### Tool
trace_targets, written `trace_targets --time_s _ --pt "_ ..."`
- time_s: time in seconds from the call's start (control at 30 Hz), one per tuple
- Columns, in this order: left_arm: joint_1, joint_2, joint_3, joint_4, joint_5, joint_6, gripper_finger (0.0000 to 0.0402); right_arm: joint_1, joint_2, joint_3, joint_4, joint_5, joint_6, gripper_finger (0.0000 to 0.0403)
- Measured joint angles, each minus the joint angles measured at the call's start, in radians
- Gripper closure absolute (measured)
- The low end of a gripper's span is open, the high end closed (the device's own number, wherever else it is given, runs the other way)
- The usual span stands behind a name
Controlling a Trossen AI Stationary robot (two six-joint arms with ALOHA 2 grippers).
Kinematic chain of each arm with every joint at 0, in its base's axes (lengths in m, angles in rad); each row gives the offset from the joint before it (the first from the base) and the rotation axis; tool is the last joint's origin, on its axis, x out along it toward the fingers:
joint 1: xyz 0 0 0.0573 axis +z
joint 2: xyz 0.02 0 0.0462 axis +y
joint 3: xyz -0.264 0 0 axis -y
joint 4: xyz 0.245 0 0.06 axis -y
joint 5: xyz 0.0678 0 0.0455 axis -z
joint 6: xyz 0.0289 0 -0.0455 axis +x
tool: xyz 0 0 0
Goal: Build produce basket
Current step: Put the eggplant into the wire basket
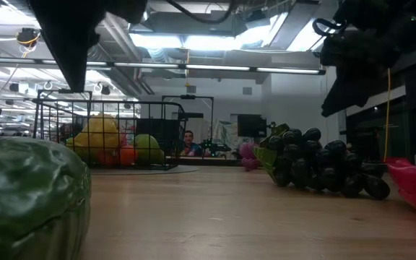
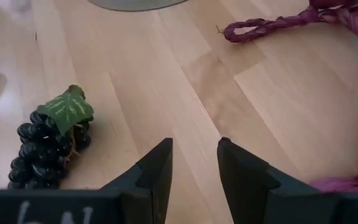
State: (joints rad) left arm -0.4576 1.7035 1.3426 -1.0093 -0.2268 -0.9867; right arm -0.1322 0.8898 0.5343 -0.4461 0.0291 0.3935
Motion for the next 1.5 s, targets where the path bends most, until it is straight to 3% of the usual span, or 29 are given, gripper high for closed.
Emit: trace_targets --time_s 0.27,0.7,0.83,0.97,1.07,1.13,1.2,1.37,1.5 --pt "0.001 0.065 0.000 0.034 -0.041 0.001 0.0256 0.006 0.000 0.000 0.002 -0.179 0.021 0.0274" --pt "0.001 0.090 -0.001 0.082 -0.049 -0.079 0.0256 0.125 0.000 0.000 -0.008 -0.156 0.154 0.0274" --pt "0.001 0.090 -0.001 0.083 -0.048 -0.077 0.0256 0.194 0.000 0.000 0.086 -0.335 0.123 0.0274" --pt "0.001 0.090 -0.001 0.082 -0.049 -0.076 0.0256 0.287 0.000 0.000 0.320 -0.569 0.166 0.0274" --pt "0.001 0.090 -0.001 0.082 -0.062 -0.076 0.0256 0.364 -0.001 0.005 0.462 -0.628 0.266 0.0274" --pt "0.001 0.090 -0.001 0.081 -0.079 -0.067 0.0256 0.415 0.000 0.032 0.450 -0.582 0.315 0.0274" --pt "0.001 0.090 -0.001 0.082 -0.094 -0.033 0.0256 0.469 0.000 0.075 0.376 -0.465 0.351 0.0274" --pt "0.001 0.090 -0.001 0.080 -0.105 0.047 0.0256 0.600 0.047 0.239 -0.025 -0.112 0.473 0.0274" --pt "0.001 0.089 -0.001 0.081 -0.105 0.048 0.0256 0.687 0.163 0.362 -0.303 0.026 0.640 0.0274"
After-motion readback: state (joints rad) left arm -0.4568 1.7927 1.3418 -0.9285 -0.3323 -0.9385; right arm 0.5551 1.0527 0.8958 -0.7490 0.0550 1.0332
